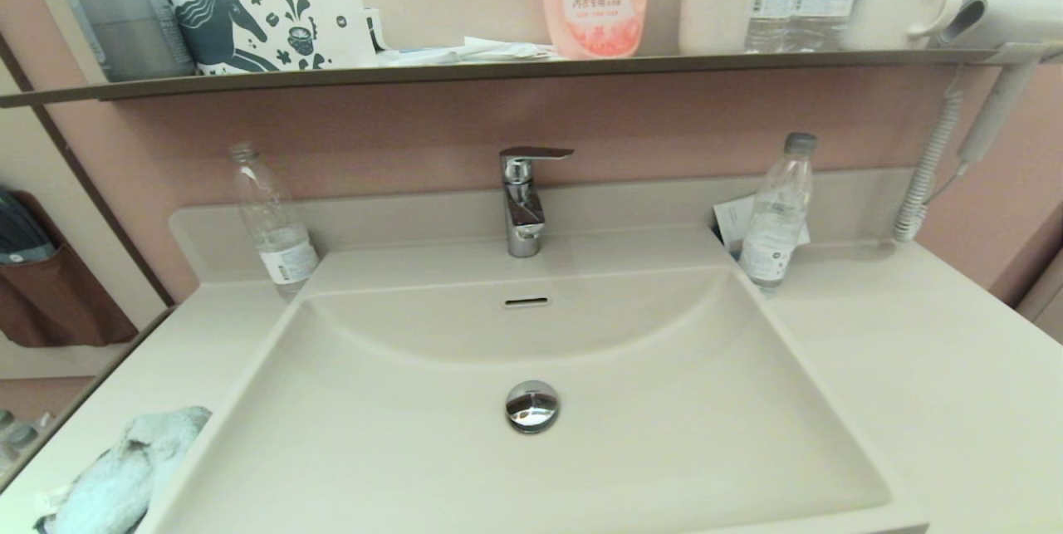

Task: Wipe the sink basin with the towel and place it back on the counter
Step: Turn on the faucet

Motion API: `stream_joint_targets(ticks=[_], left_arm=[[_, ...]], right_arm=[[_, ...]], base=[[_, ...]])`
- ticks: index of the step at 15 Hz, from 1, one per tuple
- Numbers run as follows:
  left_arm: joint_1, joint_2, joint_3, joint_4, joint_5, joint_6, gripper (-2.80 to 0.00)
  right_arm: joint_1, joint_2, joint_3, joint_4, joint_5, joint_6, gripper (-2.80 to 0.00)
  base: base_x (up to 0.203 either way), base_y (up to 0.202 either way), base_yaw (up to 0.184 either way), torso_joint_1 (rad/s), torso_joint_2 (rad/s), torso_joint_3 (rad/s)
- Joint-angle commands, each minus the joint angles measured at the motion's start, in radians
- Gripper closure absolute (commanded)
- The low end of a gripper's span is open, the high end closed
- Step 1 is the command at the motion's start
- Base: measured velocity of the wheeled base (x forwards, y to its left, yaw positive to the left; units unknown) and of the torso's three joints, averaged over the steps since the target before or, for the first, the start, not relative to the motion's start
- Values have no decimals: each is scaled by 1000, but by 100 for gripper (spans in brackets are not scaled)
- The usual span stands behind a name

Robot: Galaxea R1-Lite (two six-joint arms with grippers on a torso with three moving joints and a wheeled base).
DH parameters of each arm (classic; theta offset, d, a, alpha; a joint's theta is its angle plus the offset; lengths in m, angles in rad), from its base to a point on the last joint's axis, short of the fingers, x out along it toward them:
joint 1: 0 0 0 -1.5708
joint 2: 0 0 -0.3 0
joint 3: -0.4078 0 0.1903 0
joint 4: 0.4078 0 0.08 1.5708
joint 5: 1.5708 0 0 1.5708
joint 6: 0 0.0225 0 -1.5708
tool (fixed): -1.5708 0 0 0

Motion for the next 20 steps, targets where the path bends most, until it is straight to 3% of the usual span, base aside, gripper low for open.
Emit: stream_joint_targets(ticks=[1, 20], left_arm=[[0, 0, 0, 0, 0, 0, 0], [0, 0, 0, 0, 1, -9, 0]], right_arm=[[0, 1, 0, 0, 0, 0, 0], [0, 1, 0, 0, 0, 1, 0]], base=[[0, 0, 0, 0, 0, 0], [0, 0, 0, 0, 0, 0]])
